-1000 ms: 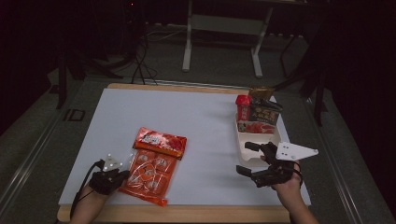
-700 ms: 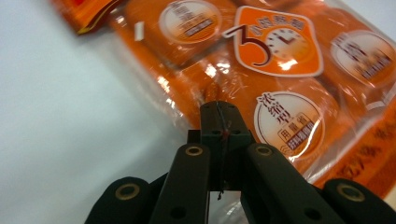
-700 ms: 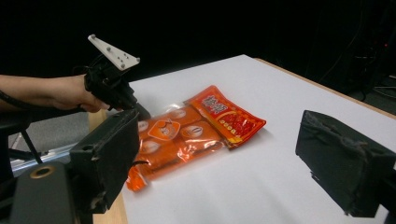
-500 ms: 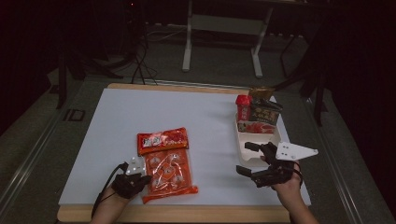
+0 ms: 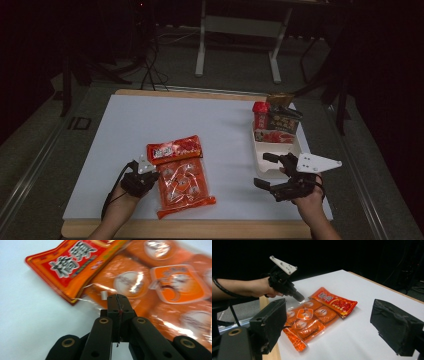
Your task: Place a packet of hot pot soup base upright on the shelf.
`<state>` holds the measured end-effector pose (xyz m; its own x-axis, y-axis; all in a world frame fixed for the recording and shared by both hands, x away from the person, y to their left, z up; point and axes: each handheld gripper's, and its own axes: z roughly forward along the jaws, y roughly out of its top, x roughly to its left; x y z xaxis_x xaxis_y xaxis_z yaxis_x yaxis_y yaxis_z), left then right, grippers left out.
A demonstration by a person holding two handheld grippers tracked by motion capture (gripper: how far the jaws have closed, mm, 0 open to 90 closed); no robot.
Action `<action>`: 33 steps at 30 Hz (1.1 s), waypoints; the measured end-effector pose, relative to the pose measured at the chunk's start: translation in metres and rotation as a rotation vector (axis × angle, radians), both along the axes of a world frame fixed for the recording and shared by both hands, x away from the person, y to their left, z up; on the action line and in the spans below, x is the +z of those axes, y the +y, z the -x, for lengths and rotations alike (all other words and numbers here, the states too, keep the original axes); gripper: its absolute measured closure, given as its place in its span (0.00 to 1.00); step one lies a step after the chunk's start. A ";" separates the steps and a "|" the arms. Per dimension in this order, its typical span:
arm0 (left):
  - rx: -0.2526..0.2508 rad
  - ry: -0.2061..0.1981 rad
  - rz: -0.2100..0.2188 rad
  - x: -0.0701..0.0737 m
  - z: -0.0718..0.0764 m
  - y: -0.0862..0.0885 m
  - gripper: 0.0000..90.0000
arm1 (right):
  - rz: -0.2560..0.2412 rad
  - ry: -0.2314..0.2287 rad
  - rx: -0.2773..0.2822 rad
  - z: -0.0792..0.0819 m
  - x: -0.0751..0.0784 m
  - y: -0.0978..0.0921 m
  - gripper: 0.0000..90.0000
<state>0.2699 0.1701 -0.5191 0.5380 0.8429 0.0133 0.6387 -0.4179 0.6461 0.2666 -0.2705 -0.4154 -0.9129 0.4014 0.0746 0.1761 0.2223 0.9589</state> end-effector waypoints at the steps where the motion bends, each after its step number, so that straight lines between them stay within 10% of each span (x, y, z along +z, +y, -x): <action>1: 0.002 0.007 -0.008 -0.003 -0.002 -0.001 1.00 | 0.001 0.000 -0.001 0.000 0.000 0.000 0.15; 15: -0.038 0.006 0.049 -0.004 -0.014 -0.012 1.00 | 0.020 0.002 0.016 0.000 -0.002 0.007 0.16; 33: -0.142 0.007 0.042 -0.002 -0.026 -0.072 1.00 | -0.020 0.007 0.023 -0.001 -0.001 0.001 0.16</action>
<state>0.2955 0.0982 -0.5214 0.6519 0.7579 -0.0250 0.5798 -0.4769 0.6606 0.2676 -0.2691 -0.4164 -0.9211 0.3791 0.0886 0.1779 0.2073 0.9620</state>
